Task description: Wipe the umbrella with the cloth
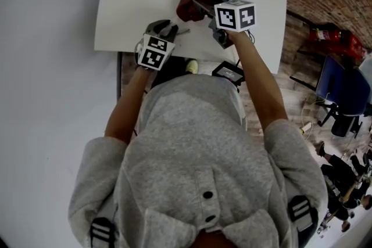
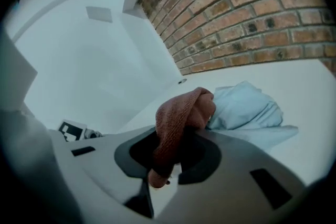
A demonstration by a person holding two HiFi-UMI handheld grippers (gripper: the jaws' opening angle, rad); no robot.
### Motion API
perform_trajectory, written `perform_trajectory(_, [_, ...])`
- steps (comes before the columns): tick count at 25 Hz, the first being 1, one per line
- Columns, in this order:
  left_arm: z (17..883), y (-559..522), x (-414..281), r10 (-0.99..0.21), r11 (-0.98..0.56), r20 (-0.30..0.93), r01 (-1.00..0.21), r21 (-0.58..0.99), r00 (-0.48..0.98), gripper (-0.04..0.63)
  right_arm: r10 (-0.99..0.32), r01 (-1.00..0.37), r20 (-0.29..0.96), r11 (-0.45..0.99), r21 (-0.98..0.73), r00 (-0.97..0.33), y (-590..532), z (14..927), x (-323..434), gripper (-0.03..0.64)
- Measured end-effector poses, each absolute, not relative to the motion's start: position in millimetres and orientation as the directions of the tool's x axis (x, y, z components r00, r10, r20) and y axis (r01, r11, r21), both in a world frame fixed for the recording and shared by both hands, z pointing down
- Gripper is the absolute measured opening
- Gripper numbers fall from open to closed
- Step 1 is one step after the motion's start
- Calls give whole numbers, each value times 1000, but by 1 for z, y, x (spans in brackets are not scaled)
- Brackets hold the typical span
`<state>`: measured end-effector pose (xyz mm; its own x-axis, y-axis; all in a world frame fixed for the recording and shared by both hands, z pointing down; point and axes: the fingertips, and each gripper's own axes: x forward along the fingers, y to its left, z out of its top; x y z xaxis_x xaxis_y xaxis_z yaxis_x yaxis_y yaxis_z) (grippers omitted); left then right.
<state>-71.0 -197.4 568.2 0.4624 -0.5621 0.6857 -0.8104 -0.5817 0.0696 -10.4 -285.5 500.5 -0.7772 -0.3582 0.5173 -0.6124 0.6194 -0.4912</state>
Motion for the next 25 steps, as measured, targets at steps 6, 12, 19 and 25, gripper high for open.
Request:
perform_trajectory(6, [566,-197,-70,-562,-585,684,-808,68,465,117,-410,-652,617,723,-228,-671,-285,505,-11,84])
perform_trajectory(12, [566,-197,-68,-560,-589,680,-804,74,473,115,-463,-660,653,747,-77,-600,-293,501,-3,83])
perform_trajectory(19, [565,-197,-69,-554,-594,678,-800,85,483,115,-514,-680,678,733,29,-525,-306,499,19,83])
perform_trajectory(25, [563,-195,-68,-548,-601,677,-794,89,491,115,-534,-683,688,727,76,-491,-309,497,33,83])
